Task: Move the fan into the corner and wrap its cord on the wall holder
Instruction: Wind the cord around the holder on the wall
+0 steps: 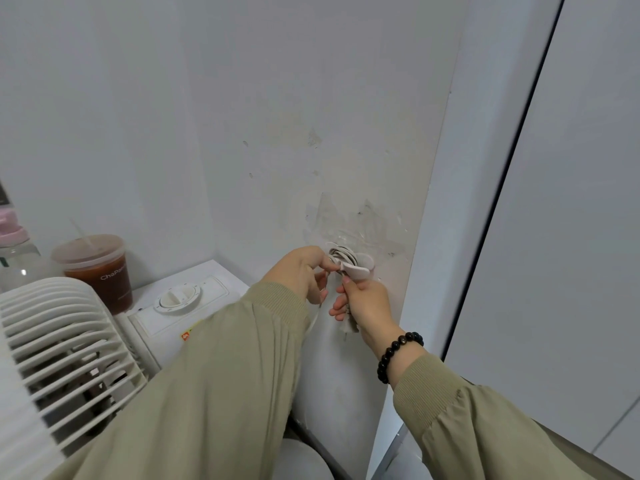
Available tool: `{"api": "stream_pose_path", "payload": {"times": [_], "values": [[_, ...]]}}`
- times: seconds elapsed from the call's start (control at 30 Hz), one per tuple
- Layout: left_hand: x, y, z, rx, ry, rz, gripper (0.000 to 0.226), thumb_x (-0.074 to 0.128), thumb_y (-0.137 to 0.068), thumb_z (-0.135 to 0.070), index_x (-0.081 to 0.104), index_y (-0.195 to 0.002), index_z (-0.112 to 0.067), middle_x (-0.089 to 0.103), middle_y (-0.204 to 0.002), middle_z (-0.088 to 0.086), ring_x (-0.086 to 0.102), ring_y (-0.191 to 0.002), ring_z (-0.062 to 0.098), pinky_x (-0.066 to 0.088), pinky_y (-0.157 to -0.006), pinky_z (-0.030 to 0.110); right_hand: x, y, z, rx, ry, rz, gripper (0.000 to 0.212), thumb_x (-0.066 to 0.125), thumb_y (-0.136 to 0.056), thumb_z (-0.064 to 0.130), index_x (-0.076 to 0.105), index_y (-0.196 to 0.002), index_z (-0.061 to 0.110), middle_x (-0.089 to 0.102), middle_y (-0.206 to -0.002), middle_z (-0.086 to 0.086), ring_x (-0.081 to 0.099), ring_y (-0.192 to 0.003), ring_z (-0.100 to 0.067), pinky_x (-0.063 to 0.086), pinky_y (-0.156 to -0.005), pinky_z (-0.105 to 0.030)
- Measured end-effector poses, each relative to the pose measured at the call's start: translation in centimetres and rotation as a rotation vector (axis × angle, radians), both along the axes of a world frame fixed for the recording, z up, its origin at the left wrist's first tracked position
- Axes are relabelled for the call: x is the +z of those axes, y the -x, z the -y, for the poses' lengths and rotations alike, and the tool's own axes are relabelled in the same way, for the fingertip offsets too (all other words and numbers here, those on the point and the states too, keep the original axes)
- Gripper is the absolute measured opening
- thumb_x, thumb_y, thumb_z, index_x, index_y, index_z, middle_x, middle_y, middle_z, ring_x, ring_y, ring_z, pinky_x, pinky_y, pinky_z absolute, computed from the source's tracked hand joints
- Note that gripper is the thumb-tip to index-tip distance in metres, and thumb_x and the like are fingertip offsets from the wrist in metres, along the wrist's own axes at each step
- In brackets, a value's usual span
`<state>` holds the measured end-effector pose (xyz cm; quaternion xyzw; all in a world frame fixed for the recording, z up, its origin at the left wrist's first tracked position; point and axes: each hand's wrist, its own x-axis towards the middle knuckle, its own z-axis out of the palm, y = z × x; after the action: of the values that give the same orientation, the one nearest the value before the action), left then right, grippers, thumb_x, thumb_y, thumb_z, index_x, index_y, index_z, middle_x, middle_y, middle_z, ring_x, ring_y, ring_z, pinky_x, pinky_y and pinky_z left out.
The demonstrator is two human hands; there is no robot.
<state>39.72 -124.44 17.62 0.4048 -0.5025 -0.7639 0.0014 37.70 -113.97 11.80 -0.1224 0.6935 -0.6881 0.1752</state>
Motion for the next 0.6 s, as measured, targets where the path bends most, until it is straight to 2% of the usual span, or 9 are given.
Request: {"api": "stream_pose_path", "payload": {"times": [0.2, 0.33, 0.4, 0.47, 0.53, 0.6], "values": [[0.8, -0.4, -1.4, 0.099, -0.030, -0.026, 0.006, 0.053, -0.079, 0.004, 0.051, -0.078, -0.002, 0.050, -0.084, 0.005, 0.045, -0.071, 0.016, 0.034, -0.083, 0.032, 0.0, -0.1, 0.0, -0.010, -0.013, -0.005, 0.029, 0.045, -0.098, 0.022, 0.055, -0.075, 0.006, 0.057, -0.053, -0.009, 0.059, -0.045, -0.018, 0.044, -0.045, -0.024], [1.0, -0.6, -1.7, 0.127, 0.005, -0.014, 0.010, 0.049, -0.081, 0.003, 0.052, -0.074, -0.003, 0.049, -0.079, 0.005, 0.046, -0.076, 0.017, 0.036, -0.081, 0.034, 0.0, 0.0, 0.1, -0.018, -0.010, -0.003, 0.030, 0.046, -0.097, 0.022, 0.056, -0.074, 0.006, 0.056, -0.052, -0.009, 0.057, -0.044, -0.019, 0.044, -0.046, -0.025], [1.0, -0.6, -1.5, 0.125, 0.051, -0.005, 0.012, 0.045, -0.082, 0.002, 0.052, -0.075, -0.004, 0.048, -0.078, 0.007, 0.045, -0.073, 0.019, 0.035, -0.080, 0.036, 0.1, 0.0, -0.1, -0.017, 0.000, -0.001, 0.030, 0.047, -0.097, 0.022, 0.056, -0.073, 0.007, 0.054, -0.050, -0.008, 0.053, -0.038, -0.016, 0.042, -0.043, -0.024], [1.2, -1.0, -1.6, 0.074, 0.093, 0.002, 0.007, 0.048, -0.084, -0.002, 0.054, -0.084, -0.005, 0.047, -0.078, 0.007, 0.044, -0.071, 0.018, 0.036, -0.080, 0.034, 0.2, 0.0, -0.3, -0.018, -0.019, -0.018, 0.030, 0.048, -0.096, 0.023, 0.057, -0.072, 0.008, 0.051, -0.049, -0.007, 0.048, -0.032, -0.012, 0.036, -0.035, -0.018], [1.5, -1.2, -1.6, 0.007, 0.151, 0.004, 0.006, 0.048, -0.087, -0.005, 0.051, -0.084, -0.006, 0.045, -0.075, 0.005, 0.043, -0.067, 0.017, 0.038, -0.071, 0.029, 0.2, -0.1, -0.2, -0.046, -0.041, -0.040, 0.030, 0.051, -0.094, 0.024, 0.058, -0.069, 0.009, 0.050, -0.047, -0.006, 0.045, -0.030, -0.011, 0.031, -0.032, -0.016], [1.8, -1.2, -1.6, -0.028, 0.249, 0.000, 0.016, 0.045, -0.092, -0.005, 0.046, -0.076, -0.007, 0.041, -0.071, 0.003, 0.038, -0.060, 0.014, 0.035, -0.055, 0.026, 0.3, -0.2, 0.1, -0.129, -0.075, -0.071, 0.032, 0.053, -0.092, 0.025, 0.059, -0.065, 0.010, 0.051, -0.046, -0.006, 0.048, -0.033, -0.013, 0.035, -0.036, -0.018]]}}
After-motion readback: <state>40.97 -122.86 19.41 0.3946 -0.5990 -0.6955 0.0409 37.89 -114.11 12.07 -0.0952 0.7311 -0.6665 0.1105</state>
